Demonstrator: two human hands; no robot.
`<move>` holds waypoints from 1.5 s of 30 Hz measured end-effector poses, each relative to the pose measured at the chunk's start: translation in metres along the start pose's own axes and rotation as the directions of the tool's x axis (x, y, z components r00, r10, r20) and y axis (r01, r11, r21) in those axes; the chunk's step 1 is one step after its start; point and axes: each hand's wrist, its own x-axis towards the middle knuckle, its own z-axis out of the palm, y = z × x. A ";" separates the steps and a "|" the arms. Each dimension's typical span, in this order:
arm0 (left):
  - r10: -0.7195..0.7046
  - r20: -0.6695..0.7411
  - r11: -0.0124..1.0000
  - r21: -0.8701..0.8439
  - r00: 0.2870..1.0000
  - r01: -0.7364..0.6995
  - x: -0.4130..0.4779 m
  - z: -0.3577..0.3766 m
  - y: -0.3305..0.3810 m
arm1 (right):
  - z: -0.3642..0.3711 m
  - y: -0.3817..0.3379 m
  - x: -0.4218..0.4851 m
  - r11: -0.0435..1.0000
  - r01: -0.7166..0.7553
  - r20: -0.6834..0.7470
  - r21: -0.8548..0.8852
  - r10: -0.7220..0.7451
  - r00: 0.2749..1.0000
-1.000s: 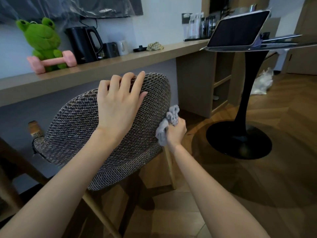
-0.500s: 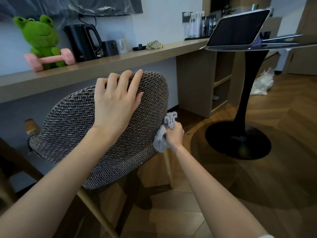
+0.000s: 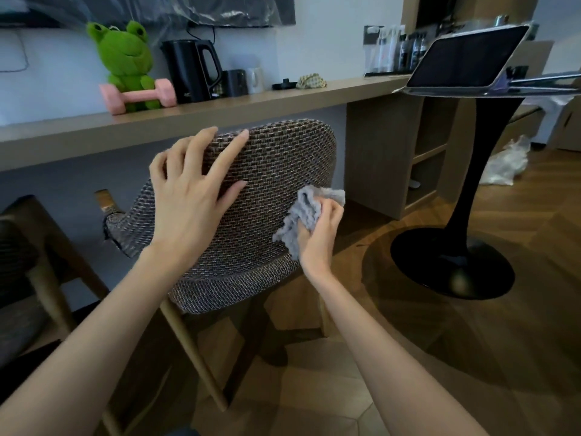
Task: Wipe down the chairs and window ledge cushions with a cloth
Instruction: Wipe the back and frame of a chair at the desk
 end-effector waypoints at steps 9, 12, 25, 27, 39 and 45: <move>-0.215 0.132 0.939 -0.246 0.968 0.242 -0.017 -0.003 -0.016 | 0.011 0.012 -0.042 0.956 -0.294 0.207 -0.015 0.291 0.934; -0.228 0.135 0.937 -0.240 0.964 0.256 -0.014 -0.002 -0.014 | 0.005 0.011 -0.027 0.938 -0.346 0.277 -0.023 0.339 0.899; -0.290 0.120 0.916 -0.252 0.949 0.312 0.034 -0.005 0.022 | -0.017 -0.004 -0.007 0.940 -0.287 0.427 -0.182 0.339 0.839; -0.291 0.118 0.906 -0.284 0.949 0.313 0.035 -0.007 0.019 | -0.018 -0.007 -0.010 0.946 -0.293 0.412 -0.140 0.325 0.851; -0.279 0.117 0.907 -0.295 0.953 0.302 -0.005 -0.055 -0.023 | -0.017 -0.016 -0.063 0.996 -0.078 0.266 0.051 0.062 0.962; -0.315 0.132 0.900 -0.272 0.940 0.340 -0.025 -0.083 -0.033 | -0.034 -0.020 -0.073 0.988 -0.064 -0.089 0.139 0.077 0.993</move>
